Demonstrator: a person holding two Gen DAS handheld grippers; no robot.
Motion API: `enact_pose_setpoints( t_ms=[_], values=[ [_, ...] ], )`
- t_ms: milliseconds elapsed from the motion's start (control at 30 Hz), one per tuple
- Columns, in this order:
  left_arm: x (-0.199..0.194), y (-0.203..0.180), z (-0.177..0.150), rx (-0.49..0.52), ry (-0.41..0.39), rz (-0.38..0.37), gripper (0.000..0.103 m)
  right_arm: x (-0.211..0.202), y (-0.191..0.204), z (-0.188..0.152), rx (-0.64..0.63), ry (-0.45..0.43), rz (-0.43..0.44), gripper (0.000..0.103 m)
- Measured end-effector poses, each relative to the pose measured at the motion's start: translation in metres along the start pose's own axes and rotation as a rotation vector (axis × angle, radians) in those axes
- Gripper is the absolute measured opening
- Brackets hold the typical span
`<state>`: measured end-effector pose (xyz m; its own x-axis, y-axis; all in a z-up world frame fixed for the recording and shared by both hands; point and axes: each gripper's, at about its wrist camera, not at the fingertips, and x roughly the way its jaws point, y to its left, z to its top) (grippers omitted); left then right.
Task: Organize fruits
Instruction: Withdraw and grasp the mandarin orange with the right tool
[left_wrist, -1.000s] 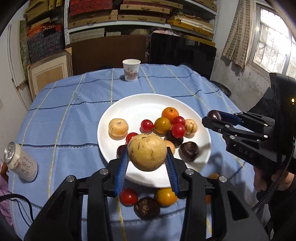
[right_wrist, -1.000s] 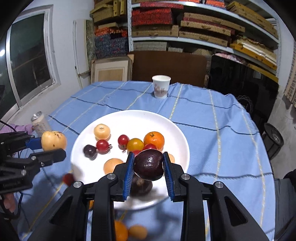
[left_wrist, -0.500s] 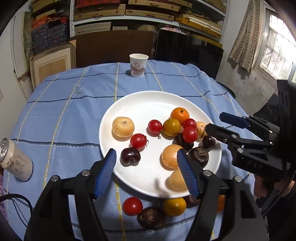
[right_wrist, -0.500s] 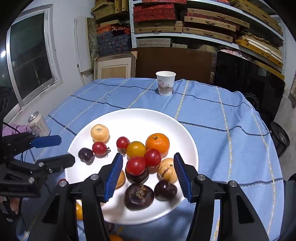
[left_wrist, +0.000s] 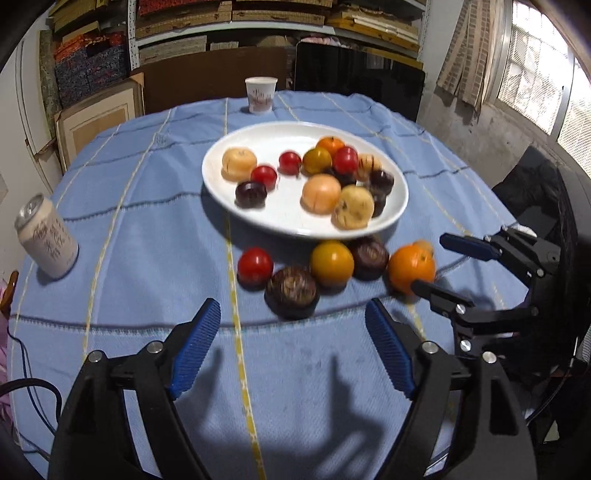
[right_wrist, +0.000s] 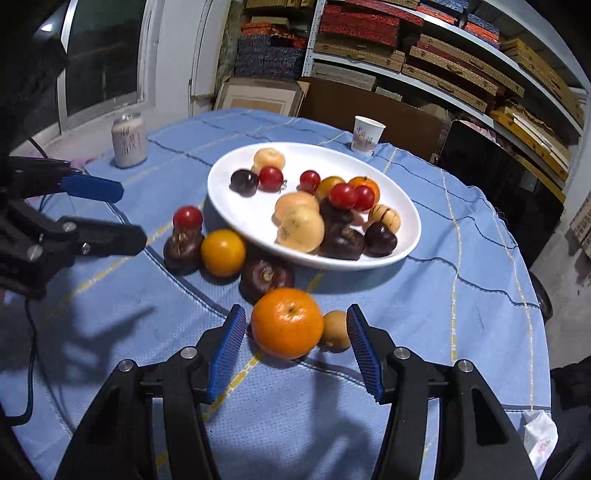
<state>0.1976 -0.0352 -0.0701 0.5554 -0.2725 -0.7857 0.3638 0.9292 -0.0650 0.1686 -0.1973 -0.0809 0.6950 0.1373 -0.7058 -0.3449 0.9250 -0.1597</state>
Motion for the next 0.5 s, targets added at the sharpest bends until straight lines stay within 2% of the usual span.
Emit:
enact_pose_setpoints(
  t_ms=[167,233,400,500],
  values=[
    [0.010,0.001,-0.013,-0.006,0.043,0.001,0.079,0.018,0.004,0.002,-0.002,0.037,-0.020,0.057],
    [0.012,0.001,-0.014,-0.005,0.048,0.007,0.079,0.019,0.005,0.002,0.005,0.036,-0.007,0.050],
    [0.016,0.001,-0.008,-0.014,0.045,0.010,0.079,0.006,0.000,-0.002,0.046,-0.007,0.016,0.047],
    [0.021,0.001,-0.004,-0.026,0.051,0.001,0.079,-0.010,-0.006,-0.007,0.082,-0.057,0.096,0.047]
  ],
)
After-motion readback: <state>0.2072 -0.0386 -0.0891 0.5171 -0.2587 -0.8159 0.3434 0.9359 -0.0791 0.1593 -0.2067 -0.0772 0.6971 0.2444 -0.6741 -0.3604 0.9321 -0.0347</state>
